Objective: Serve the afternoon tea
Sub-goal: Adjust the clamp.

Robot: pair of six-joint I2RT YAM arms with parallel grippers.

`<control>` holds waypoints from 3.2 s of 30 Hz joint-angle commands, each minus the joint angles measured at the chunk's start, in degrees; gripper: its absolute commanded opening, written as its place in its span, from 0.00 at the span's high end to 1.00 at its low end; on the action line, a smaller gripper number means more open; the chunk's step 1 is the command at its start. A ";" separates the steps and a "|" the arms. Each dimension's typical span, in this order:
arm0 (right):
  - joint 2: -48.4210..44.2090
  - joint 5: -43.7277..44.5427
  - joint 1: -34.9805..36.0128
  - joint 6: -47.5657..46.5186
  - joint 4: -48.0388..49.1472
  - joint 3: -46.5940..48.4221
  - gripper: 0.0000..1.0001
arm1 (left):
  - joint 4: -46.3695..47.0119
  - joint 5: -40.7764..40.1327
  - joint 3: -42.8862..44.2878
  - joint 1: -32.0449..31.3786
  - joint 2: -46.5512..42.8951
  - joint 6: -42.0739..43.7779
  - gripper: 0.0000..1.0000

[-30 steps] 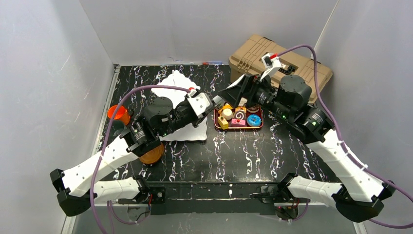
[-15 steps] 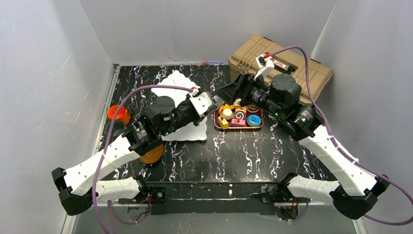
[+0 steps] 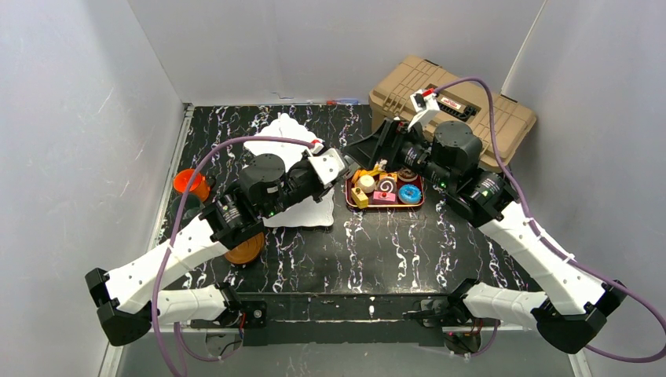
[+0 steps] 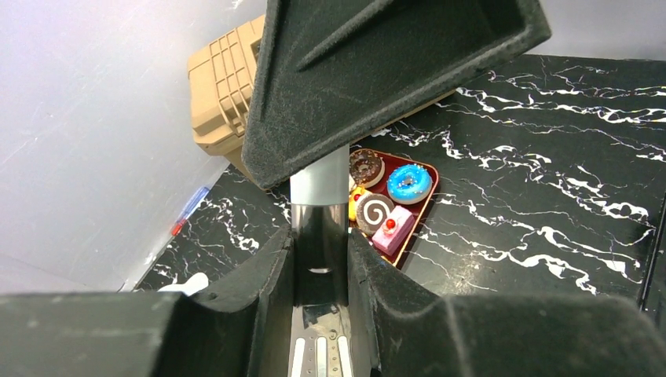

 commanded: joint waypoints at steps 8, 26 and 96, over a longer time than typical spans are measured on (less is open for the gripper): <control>-0.10 -5.05 1.09 1.78 -1.18 -1.56 0.01 | 7.11 3.84 3.62 -0.37 0.25 3.70 1.00; -0.64 -1.52 1.12 -1.78 -7.20 1.28 0.03 | 7.18 6.51 2.18 -0.33 -0.58 6.91 1.00; -8.12 6.27 1.07 -10.83 6.11 -9.63 0.33 | -3.49 8.61 6.25 -0.35 -0.36 1.17 0.02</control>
